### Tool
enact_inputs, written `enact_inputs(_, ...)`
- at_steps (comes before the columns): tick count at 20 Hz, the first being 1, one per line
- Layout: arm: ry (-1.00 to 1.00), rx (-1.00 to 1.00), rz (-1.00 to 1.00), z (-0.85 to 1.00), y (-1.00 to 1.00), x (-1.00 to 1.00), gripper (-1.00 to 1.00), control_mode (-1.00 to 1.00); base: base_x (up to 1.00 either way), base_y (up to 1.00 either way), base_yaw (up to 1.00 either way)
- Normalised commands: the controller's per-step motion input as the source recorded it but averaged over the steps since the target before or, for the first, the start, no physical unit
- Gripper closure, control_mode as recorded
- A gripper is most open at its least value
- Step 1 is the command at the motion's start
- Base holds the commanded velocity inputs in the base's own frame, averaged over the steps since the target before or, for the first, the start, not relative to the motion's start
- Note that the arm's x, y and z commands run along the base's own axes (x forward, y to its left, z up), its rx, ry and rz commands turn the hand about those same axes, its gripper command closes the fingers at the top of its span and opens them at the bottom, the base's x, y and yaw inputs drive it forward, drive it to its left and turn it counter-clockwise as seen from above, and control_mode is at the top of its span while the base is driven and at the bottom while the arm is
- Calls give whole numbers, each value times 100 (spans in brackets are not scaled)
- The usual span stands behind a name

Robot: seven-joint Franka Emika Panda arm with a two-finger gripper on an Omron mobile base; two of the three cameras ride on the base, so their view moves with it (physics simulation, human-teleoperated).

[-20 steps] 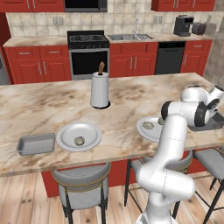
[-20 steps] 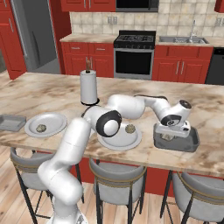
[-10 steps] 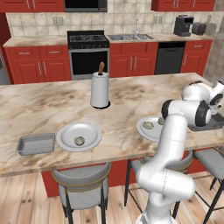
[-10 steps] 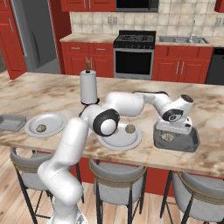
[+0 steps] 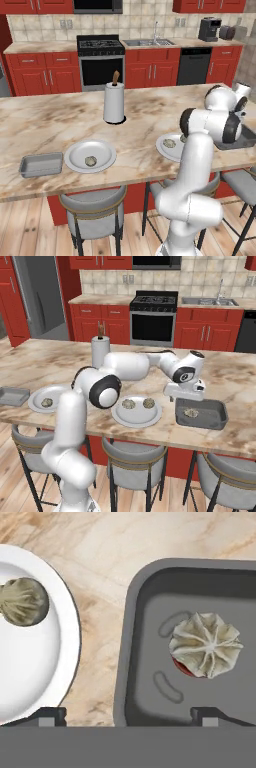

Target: Place two dumplings into each of the tupperware containers and then place the containers in the fridge.

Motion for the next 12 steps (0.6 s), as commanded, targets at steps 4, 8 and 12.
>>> enact_inputs(4, 7, -15, 0, 21, 100, -13, -100, -100, 0, 0, 0)
enact_inputs(8, 15, -10, 0, 28, 100, 0, -100, -100, 0, 0, 0)
enact_inputs(12, 15, -2, 1, 6, 100, 0, -100, -100, 0, 0, 0)
